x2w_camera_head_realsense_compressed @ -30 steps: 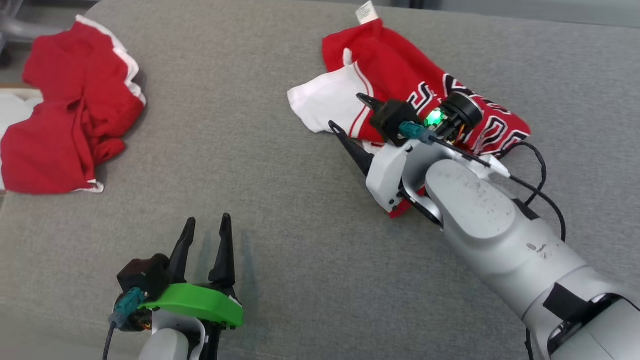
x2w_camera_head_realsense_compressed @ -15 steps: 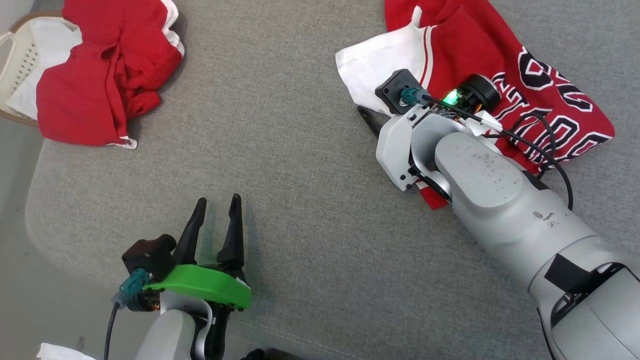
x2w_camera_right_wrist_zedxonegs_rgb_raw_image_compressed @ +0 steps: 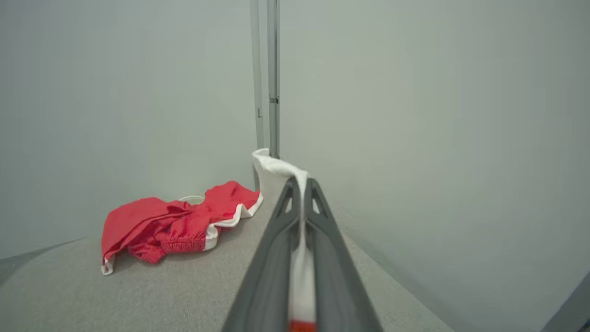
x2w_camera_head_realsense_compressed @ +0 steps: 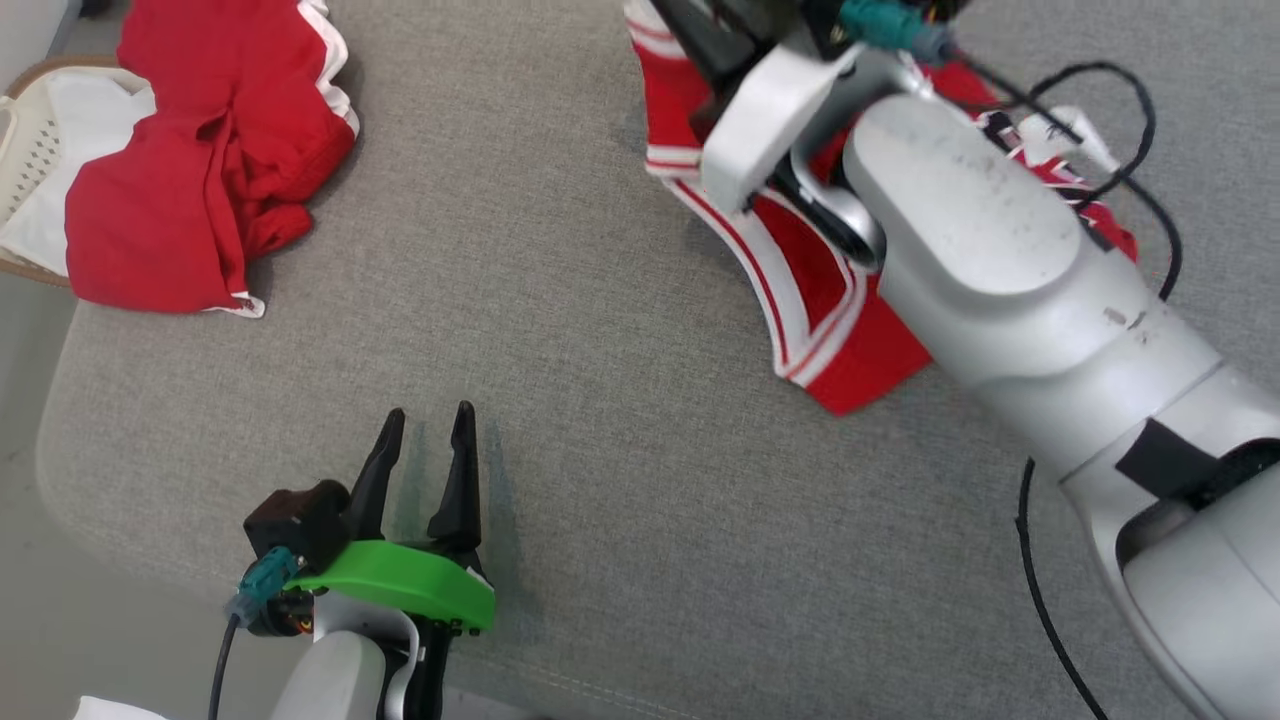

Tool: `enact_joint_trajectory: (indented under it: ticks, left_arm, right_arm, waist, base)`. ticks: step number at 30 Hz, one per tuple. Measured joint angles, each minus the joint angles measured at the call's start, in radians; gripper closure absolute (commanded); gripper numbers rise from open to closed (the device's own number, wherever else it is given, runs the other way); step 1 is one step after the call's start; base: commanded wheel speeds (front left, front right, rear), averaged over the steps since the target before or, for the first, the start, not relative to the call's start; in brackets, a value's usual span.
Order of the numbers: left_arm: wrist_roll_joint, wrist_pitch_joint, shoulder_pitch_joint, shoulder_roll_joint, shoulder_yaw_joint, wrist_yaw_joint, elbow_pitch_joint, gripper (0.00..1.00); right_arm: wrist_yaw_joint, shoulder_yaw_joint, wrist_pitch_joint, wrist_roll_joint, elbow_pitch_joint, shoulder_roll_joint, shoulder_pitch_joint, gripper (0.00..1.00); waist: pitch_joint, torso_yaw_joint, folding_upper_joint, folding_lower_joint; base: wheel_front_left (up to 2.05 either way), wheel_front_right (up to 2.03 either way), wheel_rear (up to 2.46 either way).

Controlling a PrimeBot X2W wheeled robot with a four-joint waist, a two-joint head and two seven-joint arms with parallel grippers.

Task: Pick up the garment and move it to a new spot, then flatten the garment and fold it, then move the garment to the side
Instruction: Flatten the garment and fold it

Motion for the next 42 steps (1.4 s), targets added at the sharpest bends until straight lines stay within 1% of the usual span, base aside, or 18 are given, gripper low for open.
enact_joint_trajectory:
  ticks: [4, 7, 10, 12, 16, 18, 19, 22, 25, 27, 28, 29, 30, 32, 35, 38, 40, 42]
  left_arm:
    - [0.012, 0.000, 0.035, 0.007, 0.011, 0.000, 0.007, 0.00]
    - [0.024, 0.000, 0.059, 0.013, 0.027, 0.000, 0.010, 0.00]
    - [0.044, 0.000, 0.084, 0.015, 0.042, 0.000, 0.011, 0.00]
    - [0.057, 0.000, 0.102, 0.016, 0.058, 0.000, 0.010, 0.00]
    - [0.072, 0.000, 0.128, 0.016, 0.079, 0.000, 0.005, 0.00]
    - [0.079, 0.000, 0.133, 0.015, 0.085, 0.000, 0.000, 0.00]
    - [0.081, 0.000, 0.137, 0.014, 0.086, 0.000, -0.001, 0.00]
    - [0.085, 0.000, 0.137, 0.014, 0.085, 0.000, -0.004, 0.00]
    - [0.089, 0.000, 0.137, 0.017, 0.077, 0.000, -0.006, 0.00]
    - [0.089, 0.000, 0.136, 0.023, 0.073, 0.000, -0.007, 0.00]
    - [0.089, 0.000, 0.136, 0.026, 0.071, 0.000, -0.007, 0.00]
    - [0.089, 0.000, 0.135, 0.028, 0.070, 0.000, -0.008, 0.00]
    - [0.089, 0.000, 0.135, 0.029, 0.067, 0.000, -0.008, 0.00]
    - [0.087, 0.000, 0.132, 0.034, 0.058, 0.000, -0.008, 0.00]
    - [0.079, 0.000, 0.124, 0.038, 0.056, 0.000, -0.008, 0.00]
    - [0.072, 0.000, 0.124, 0.040, 0.056, 0.000, -0.005, 0.00]
    - [0.072, 0.000, 0.123, 0.040, 0.054, 0.000, -0.003, 0.00]
    - [0.072, 0.000, 0.121, 0.039, 0.055, 0.000, -0.003, 0.00]
  right_arm:
    - [0.000, -0.125, -0.002, 0.005, -0.176, 0.002, -0.068, 1.00]
    - [0.000, -0.229, -0.002, -0.008, -0.271, 0.002, -0.068, 1.00]
    - [0.000, -0.332, -0.002, -0.017, -0.348, -0.001, -0.049, 1.00]
    - [0.000, -0.388, -0.003, -0.033, -0.382, 0.000, 0.011, 1.00]
    - [0.000, -0.495, -0.003, -0.090, -0.390, 0.001, 0.175, 1.00]
    - [0.000, -0.595, -0.003, -0.134, -0.378, 0.002, 0.283, 1.00]
    - [0.000, -0.655, -0.003, -0.169, -0.365, 0.001, 0.338, 1.00]
    - [0.000, -0.793, -0.003, -0.278, -0.323, -0.016, 0.467, 1.00]
    - [0.000, -0.913, -0.003, -0.352, -0.276, -0.038, 0.551, 1.00]
    - [0.000, -0.981, -0.003, -0.392, -0.251, -0.044, 0.578, 1.00]
    - [0.000, -1.018, -0.003, -0.417, -0.236, -0.044, 0.588, 0.89]
    - [0.000, -1.057, -0.003, -0.442, -0.221, -0.043, 0.597, 0.17]
    - [0.000, -1.088, -0.003, -0.465, -0.202, -0.044, 0.599, 0.00]
    - [0.000, -1.148, -0.003, -0.525, -0.168, -0.043, 0.602, 0.00]
    - [0.000, -1.184, -0.003, -0.579, -0.173, -0.026, 0.589, 0.00]
    - [0.000, -1.156, -0.003, -0.613, -0.198, -0.009, 0.569, 0.00]
    - [0.000, -1.104, -0.003, -0.608, -0.202, -0.006, 0.563, 0.00]
    - [0.000, -1.023, -0.003, -0.586, -0.188, -0.002, 0.555, 0.00]
  waist:
    - [-0.034, -0.018, 0.0000, 0.0000]
    - [-0.056, -0.042, 0.0000, 0.0000]
    - [-0.081, -0.073, 0.0000, 0.0000]
    - [-0.099, -0.099, 0.0000, 0.0000]
    - [-0.129, -0.154, 0.0000, 0.0000]
    - [-0.144, -0.187, 0.0000, 0.0000]
    - [-0.151, -0.204, 0.0000, 0.0000]
    - [-0.165, -0.250, 0.0001, 0.0000]
    - [-0.174, -0.290, 0.0000, 0.0000]
    - [-0.176, -0.310, 0.0001, -0.0001]
    - [-0.177, -0.320, 0.0000, -0.0001]
    - [-0.176, -0.327, 0.0000, 0.0000]
    - [-0.174, -0.331, 0.0000, -0.0001]
    - [-0.166, -0.334, 0.0001, -0.0001]
    - [-0.155, -0.327, 0.0001, -0.0001]
    - [-0.146, -0.316, 0.0000, -0.0001]
    - [-0.142, -0.308, 0.0000, -0.0001]
    - [-0.139, -0.298, 0.0001, -0.0001]
  base:
    - [0.00, 0.00, 0.00]
    - [0.00, 0.00, 0.00]
    - [0.00, 0.00, 0.00]
    - [0.00, 0.00, 0.00]
    - [0.00, 0.00, 0.00]
    - [0.00, 0.00, 0.00]
    - [0.00, 0.00, 0.00]
    - [0.00, 0.00, 0.00]
    - [0.00, 0.00, 0.00]
    - [0.00, 0.00, 0.00]
    - [0.00, 0.00, 0.00]
    - [0.00, 0.00, 0.00]
    - [0.00, 0.00, 0.00]
    - [0.00, 0.00, 0.00]
    - [0.00, 0.00, 0.00]
    - [0.00, 0.00, 0.00]
    - [0.00, 0.00, 0.00]
    - [0.00, 0.00, 0.00]
